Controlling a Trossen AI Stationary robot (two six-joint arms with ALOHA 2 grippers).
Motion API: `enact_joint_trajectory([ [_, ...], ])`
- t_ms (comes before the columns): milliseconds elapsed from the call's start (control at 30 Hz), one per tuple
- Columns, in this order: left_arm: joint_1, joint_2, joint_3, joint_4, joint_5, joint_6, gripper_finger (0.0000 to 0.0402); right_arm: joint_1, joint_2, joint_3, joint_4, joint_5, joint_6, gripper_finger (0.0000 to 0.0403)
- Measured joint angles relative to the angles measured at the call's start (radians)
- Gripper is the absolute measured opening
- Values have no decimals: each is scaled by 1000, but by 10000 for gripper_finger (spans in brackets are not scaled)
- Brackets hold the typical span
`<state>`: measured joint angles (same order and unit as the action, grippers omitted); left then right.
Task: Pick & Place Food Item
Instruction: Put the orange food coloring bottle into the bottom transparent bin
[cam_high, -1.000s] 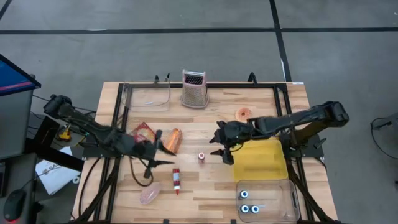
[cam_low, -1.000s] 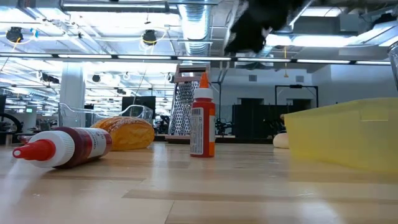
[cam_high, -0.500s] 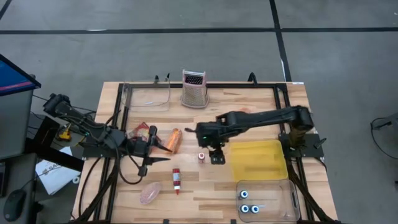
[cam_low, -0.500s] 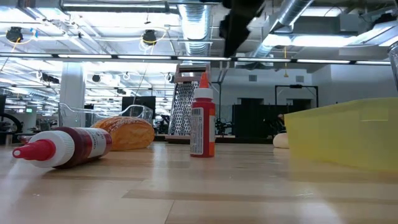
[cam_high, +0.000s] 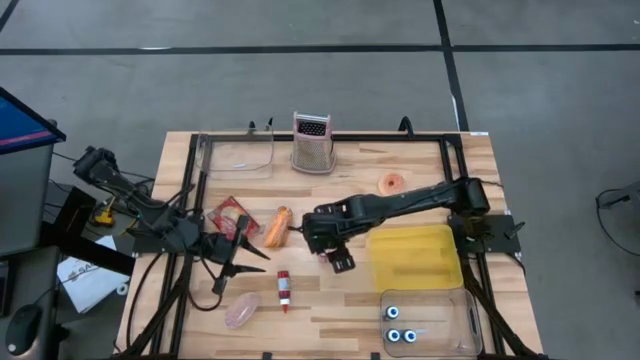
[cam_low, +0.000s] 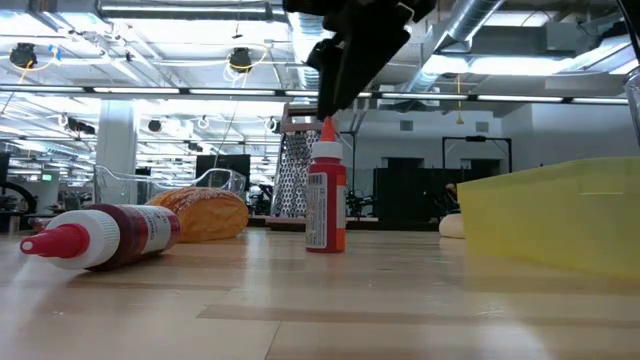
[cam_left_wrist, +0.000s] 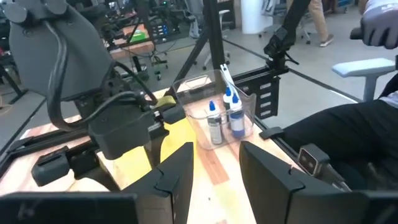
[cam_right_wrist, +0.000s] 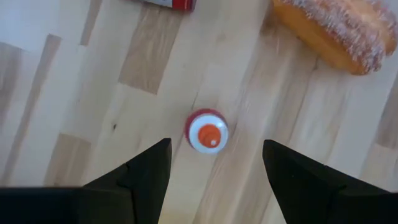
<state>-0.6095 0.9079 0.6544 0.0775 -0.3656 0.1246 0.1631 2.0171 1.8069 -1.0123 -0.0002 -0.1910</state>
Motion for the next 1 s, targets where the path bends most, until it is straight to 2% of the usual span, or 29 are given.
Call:
enact_joint_trajectory([
  [167, -17, -19, 0, 2, -5, 0, 125, -16, 0, 0, 11, -4, -4, 244],
  [500, -20, -18, 0, 1, -10, 2, 125, -22, 0, 0, 41, -79, 5, 244],
  [733, -20, -18, 0, 10, -10, 2, 125, -34, 0, -1, 37, -89, 41, 244],
  [833, -20, -18, 0, 14, -9, 6, 125, -38, 0, -1, 18, -62, 29, 244],
  [1000, -19, -18, 0, 21, -9, 9, 125, -49, 2, -1, 46, -105, 56, 244],
])
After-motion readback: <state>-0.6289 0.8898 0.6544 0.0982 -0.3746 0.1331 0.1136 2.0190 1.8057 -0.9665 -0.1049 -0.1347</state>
